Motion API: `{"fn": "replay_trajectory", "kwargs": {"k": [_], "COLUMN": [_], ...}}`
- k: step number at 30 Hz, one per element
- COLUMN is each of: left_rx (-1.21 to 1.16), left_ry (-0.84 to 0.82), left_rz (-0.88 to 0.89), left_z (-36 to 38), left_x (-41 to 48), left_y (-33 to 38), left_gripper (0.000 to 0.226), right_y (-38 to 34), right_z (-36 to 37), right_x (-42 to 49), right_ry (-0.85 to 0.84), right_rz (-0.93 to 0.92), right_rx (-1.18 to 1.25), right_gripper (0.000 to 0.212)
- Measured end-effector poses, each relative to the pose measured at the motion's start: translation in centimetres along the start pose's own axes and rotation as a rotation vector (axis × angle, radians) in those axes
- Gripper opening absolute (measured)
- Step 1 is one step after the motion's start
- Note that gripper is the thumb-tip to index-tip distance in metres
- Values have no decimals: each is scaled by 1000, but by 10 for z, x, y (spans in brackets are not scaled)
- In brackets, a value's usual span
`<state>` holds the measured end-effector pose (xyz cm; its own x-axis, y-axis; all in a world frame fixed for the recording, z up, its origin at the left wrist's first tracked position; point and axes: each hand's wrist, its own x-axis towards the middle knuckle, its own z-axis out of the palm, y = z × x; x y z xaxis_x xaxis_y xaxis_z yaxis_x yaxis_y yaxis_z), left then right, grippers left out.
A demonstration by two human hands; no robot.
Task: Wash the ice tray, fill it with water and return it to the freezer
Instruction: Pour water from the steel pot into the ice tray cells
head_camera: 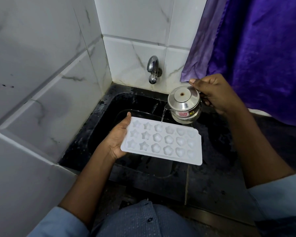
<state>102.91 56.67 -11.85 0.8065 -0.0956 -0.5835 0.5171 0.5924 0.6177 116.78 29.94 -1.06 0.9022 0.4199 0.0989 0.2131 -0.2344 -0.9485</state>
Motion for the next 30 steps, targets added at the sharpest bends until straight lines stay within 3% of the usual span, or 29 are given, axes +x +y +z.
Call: {"fn": "replay_trajectory", "kwargs": {"k": [16, 30], "left_rx": [-7, -11], "left_ry": [-46, -45], "left_rz": [-14, -18], "left_z": [0, 3], "left_x": [0, 1], "left_y": [1, 0], "left_gripper": [72, 70], "right_y": [-5, -6], "right_z": [4, 4], "right_x": [4, 4], "right_ry": [-12, -5], "right_rz": [-26, -24], "right_rx": [6, -14], "right_gripper": [42, 46]}}
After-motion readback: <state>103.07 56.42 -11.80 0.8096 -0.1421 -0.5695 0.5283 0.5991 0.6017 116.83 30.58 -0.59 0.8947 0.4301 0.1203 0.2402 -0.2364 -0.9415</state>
